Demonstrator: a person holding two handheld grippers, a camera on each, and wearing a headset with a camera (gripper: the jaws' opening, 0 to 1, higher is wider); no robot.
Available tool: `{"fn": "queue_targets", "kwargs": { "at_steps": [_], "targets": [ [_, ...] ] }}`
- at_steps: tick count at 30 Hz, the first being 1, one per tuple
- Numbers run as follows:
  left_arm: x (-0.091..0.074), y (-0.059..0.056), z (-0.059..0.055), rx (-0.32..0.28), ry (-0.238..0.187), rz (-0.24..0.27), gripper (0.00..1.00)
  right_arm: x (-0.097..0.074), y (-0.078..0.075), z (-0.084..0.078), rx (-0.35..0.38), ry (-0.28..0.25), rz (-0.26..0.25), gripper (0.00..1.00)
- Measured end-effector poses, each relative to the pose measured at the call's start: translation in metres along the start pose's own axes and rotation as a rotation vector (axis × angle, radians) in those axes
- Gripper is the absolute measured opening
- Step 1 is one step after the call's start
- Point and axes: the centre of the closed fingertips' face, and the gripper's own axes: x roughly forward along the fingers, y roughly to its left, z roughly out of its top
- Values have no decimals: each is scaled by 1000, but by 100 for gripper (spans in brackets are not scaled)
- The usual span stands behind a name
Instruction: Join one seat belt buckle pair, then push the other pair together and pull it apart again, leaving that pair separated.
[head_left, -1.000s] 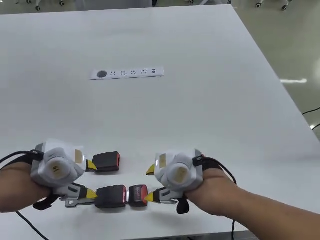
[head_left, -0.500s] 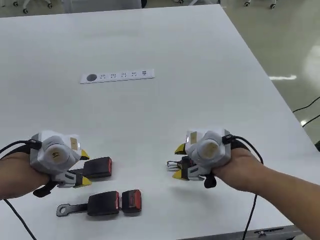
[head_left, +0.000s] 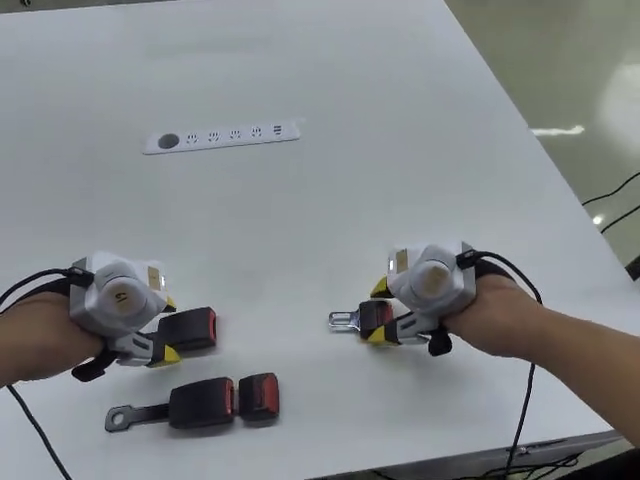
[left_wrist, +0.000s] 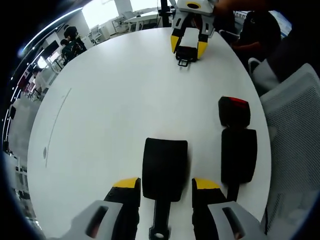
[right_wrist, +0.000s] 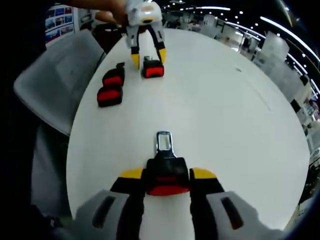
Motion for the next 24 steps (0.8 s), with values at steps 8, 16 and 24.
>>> {"fn": "queue_targets", "kwargs": {
  "at_steps": [8, 16, 24],
  "targets": [
    [2, 3, 4, 16, -20, -20, 35, 0, 0, -1, -18, 31, 30, 33],
    [3, 4, 6, 1, -28, -19, 34, 1, -2, 0, -26, 34, 36, 32],
    [3, 5, 5, -14, -29, -7, 33, 2, -2, 1, -34, 28, 35, 32]
  ]
}}
